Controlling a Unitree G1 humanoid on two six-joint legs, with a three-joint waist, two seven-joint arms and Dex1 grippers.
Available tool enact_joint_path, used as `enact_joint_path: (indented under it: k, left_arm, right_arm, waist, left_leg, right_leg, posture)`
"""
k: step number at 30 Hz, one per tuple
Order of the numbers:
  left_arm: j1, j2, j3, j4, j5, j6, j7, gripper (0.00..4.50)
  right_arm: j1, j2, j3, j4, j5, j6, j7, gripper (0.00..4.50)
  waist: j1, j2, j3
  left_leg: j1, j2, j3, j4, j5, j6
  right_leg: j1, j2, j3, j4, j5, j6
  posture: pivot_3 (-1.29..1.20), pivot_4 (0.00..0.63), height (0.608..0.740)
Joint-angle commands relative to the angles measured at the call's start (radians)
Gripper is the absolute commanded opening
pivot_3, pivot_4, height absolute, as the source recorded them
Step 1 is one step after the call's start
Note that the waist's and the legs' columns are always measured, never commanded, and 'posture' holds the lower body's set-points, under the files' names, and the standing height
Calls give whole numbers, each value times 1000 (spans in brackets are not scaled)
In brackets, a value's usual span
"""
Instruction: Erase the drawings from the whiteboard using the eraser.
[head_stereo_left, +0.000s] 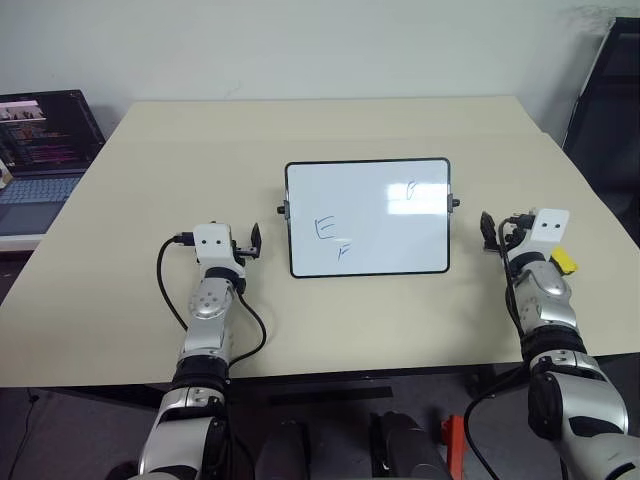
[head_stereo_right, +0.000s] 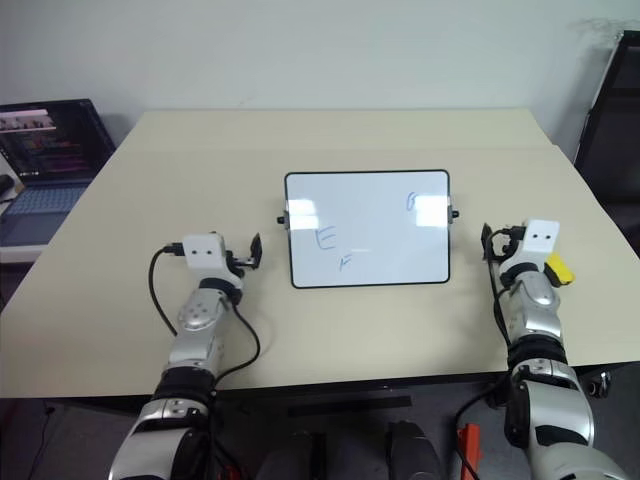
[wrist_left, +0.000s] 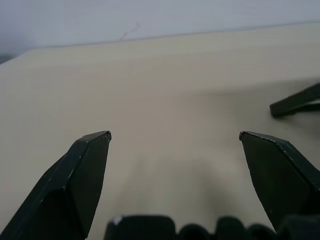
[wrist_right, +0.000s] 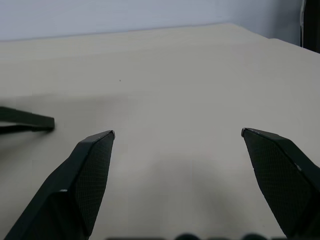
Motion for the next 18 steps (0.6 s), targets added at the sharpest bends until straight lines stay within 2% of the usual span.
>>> enact_joint_path:
  k: [1, 2, 5, 8, 11, 15, 18]
  left_arm:
    - [26, 68, -8, -130, -53, 54, -146, 4500]
    - [44, 89, 2, -174, -103, 83, -217, 4500]
    - [94, 195, 58, -388, -350, 322, -441, 4500]
    - [120, 334, 38, -565, -475, 504, -615, 4500]
    - [75, 408, -7, -659, -562, 635, -725, 4500]
    - [-16, 385, -150, -704, -539, 694, -803, 4500]
    - [-82, 275, -294, -666, -466, 660, -827, 4500]
  right_arm:
    - [4, -45, -26, -82, 29, 31, 29, 4462]
    - [8, -53, -27, -104, 35, 52, 40, 4462]
    - [22, -91, -22, -185, 60, 142, 97, 4462]
    - [35, -138, -27, -258, 85, 236, 145, 4462]
    - [49, -191, -33, -324, 100, 320, 176, 4462]
    - [77, -263, -31, -382, 88, 405, 210, 4462]
    - [93, -334, -28, -375, 75, 458, 246, 4462]
  waist:
    - [0, 0, 0]
    - [-1, 0, 0]
    - [-6, 0, 0]
    - [-5, 0, 0]
    - [3, 0, 0]
    - [13, 0, 0]
    - [21, 0, 0]
  left_leg:
    - [0, 0, 0, 0, 0, 0]
    - [0, 0, 0, 0, 0, 0]
    - [0, 1, 0, 0, 0, 0]
    - [0, 1, -1, 0, 0, 0]
    - [1, 1, -1, 1, 0, 0]
    - [0, 0, -3, 4, 0, 0]
    - [-1, 0, -3, 6, 0, 1]
  right_leg:
    - [0, 0, 0, 0, 0, 0]
    - [0, 0, 0, 0, 0, 0]
    - [0, 0, 0, 0, 0, 0]
    - [-1, 1, -1, 1, 0, -1]
    - [1, 0, -1, 0, -1, 0]
    - [3, 0, -3, 0, -2, 3]
    - [3, 0, -3, 0, -2, 3]
  posture:
    - [0, 150, 740]
    - [0, 150, 740]
    - [0, 150, 740]
    - [0, 150, 740]
    - [0, 150, 740]
    - [0, 150, 740]
    - [0, 150, 740]
